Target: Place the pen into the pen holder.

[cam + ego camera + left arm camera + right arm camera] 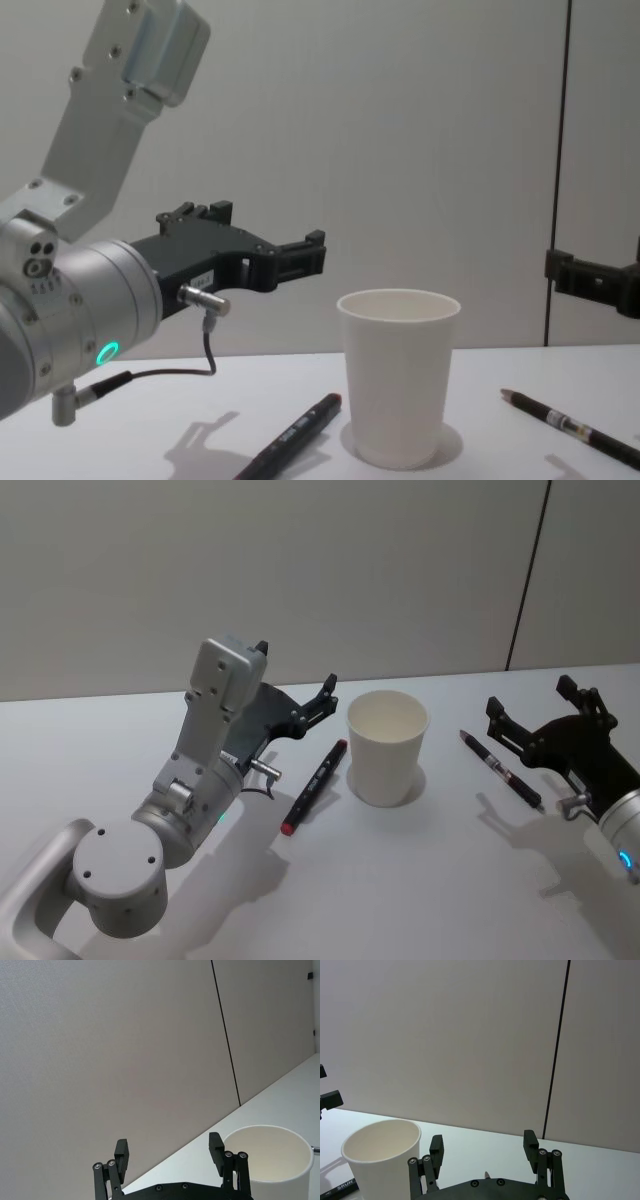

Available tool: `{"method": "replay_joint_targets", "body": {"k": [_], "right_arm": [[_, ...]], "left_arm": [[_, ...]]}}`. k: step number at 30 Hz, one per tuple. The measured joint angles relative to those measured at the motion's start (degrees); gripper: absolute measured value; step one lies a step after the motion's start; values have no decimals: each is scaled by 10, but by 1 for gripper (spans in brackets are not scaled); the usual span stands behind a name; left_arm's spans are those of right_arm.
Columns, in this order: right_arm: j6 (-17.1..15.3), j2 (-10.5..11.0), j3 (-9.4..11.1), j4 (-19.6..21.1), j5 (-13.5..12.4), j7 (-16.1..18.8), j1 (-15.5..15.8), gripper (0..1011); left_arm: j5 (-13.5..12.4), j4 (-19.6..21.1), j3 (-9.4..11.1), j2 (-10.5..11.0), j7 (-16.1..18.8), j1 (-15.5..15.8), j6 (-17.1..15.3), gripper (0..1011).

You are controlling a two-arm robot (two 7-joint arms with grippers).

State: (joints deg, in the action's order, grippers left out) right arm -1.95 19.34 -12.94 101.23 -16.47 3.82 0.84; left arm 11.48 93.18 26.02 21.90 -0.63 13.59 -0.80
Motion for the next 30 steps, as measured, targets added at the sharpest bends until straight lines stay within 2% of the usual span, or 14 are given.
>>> {"method": "replay_joint_targets", "body": {"k": [30], "right_arm": [[0,0,0,0,0,0,0,1001]], "left_arm": [[0,0,0,0,0,0,0,1001]]}}
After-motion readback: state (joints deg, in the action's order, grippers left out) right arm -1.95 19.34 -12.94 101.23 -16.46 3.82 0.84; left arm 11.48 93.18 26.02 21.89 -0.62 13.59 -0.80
